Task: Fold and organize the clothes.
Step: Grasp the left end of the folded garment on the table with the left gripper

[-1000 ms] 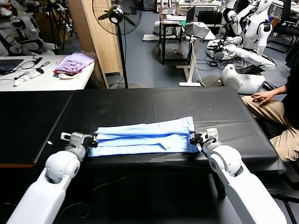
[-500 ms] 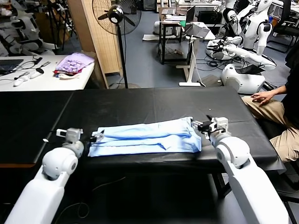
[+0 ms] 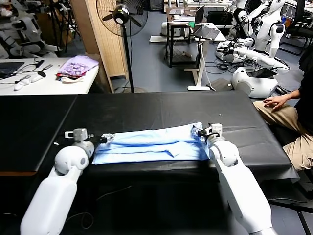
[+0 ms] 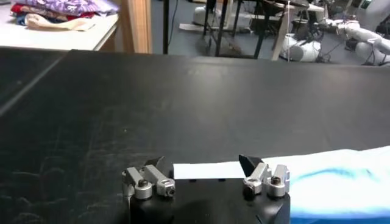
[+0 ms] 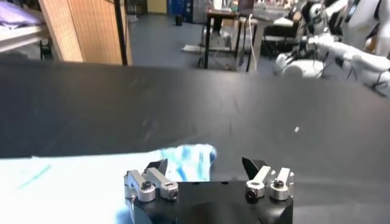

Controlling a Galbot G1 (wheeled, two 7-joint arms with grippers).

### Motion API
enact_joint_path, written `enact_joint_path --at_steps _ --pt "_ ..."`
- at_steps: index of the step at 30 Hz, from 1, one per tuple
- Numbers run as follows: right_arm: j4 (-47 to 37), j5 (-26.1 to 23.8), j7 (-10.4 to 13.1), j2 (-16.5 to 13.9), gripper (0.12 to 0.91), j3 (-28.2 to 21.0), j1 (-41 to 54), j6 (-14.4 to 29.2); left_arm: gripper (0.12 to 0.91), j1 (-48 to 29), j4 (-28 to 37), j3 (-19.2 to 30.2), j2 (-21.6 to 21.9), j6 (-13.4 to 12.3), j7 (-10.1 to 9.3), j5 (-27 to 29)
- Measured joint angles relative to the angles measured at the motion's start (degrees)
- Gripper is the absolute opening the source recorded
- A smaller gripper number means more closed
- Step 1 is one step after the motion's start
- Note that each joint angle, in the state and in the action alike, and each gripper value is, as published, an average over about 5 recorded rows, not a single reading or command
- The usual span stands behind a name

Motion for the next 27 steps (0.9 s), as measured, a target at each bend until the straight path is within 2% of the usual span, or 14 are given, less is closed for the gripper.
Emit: enact_joint_path --at_steps 4,8,10,15,18,22,25,27 --pt "-0.5 -0.7 0.1 0.9 0.390 -0.1 -0.3 0.7 0.393 0.4 0.9 0.2 -0.2 -0.1 0.27 2.2" --pt "-0.5 -1.9 1.9 1.9 0.192 -0.1 -1.0 2.1 0.195 0.3 1.9 0.8 -0.8 -0.4 0.71 6.7" --pt "-0.6 -2.8 3.5 2.4 0.135 -0.3 -1.3 3.5 0.152 0.3 2.6 1.2 -1.2 -1.6 0.95 9.6" --pt "-0.6 -3.9 7.0 4.1 0.122 -0.6 -2.1 5.6 0.132 -0.2 4.8 1.9 -2.5 -8.2 1.01 16.7" --pt "0.0 -3.8 6.8 4.5 0.146 -0.4 -2.5 4.8 0.133 -0.9 5.6 2.2 -2.9 -9.9 1.02 18.4" --pt "1.3 -3.3 5.3 4.2 0.315 0.1 -3.1 3.4 0.155 -1.6 5.6 2.3 -2.8 -10.4 1.26 18.9" --pt "3.1 -2.2 4.5 3.5 0.481 0.5 -3.9 2.2 0.273 -1.6 5.3 2.3 -2.4 -10.6 1.60 18.8" --pt "4.6 -1.2 4.1 2.9 0.598 0.7 -4.4 1.4 0.390 -1.4 4.8 2.3 -2.0 -10.5 1.77 18.5"
